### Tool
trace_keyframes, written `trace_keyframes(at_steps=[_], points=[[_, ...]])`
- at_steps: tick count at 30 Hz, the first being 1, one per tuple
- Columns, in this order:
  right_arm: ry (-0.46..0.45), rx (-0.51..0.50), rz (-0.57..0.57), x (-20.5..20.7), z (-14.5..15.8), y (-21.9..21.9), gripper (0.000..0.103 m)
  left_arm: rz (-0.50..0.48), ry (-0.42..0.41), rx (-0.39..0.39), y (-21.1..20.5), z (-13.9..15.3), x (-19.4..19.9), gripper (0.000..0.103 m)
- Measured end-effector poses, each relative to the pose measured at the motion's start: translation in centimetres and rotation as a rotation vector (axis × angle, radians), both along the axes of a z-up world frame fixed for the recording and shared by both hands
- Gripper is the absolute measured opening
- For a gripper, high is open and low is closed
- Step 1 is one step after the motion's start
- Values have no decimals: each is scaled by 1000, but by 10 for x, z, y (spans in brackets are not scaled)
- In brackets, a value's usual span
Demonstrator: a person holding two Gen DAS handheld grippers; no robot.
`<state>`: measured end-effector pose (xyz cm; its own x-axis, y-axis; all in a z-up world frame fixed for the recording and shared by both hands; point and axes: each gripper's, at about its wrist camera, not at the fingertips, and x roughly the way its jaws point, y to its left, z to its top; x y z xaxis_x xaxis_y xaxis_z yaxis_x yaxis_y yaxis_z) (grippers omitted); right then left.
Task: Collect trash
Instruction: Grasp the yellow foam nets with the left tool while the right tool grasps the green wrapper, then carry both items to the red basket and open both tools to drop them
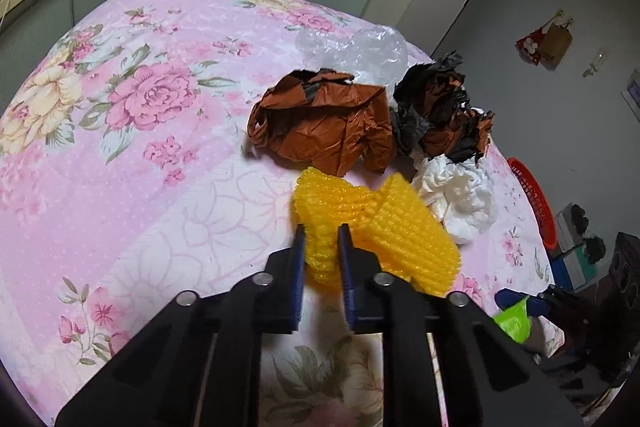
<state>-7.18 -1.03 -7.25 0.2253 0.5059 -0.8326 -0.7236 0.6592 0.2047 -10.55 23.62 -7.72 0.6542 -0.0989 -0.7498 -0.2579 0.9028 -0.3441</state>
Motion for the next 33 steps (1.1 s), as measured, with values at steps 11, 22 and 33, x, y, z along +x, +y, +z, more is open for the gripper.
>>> trace_keyframes(at_steps=[11, 22, 33], points=[[-45, 57, -94, 29, 14, -5, 43, 54, -79, 156, -1, 51, -14, 12], [-126, 171, -157, 60, 57, -14, 43, 93, -180, 274, 1, 106, -20, 12], [-212, 247, -281, 97, 95, -53, 43, 49, -214, 291, -16, 124, 7, 13]])
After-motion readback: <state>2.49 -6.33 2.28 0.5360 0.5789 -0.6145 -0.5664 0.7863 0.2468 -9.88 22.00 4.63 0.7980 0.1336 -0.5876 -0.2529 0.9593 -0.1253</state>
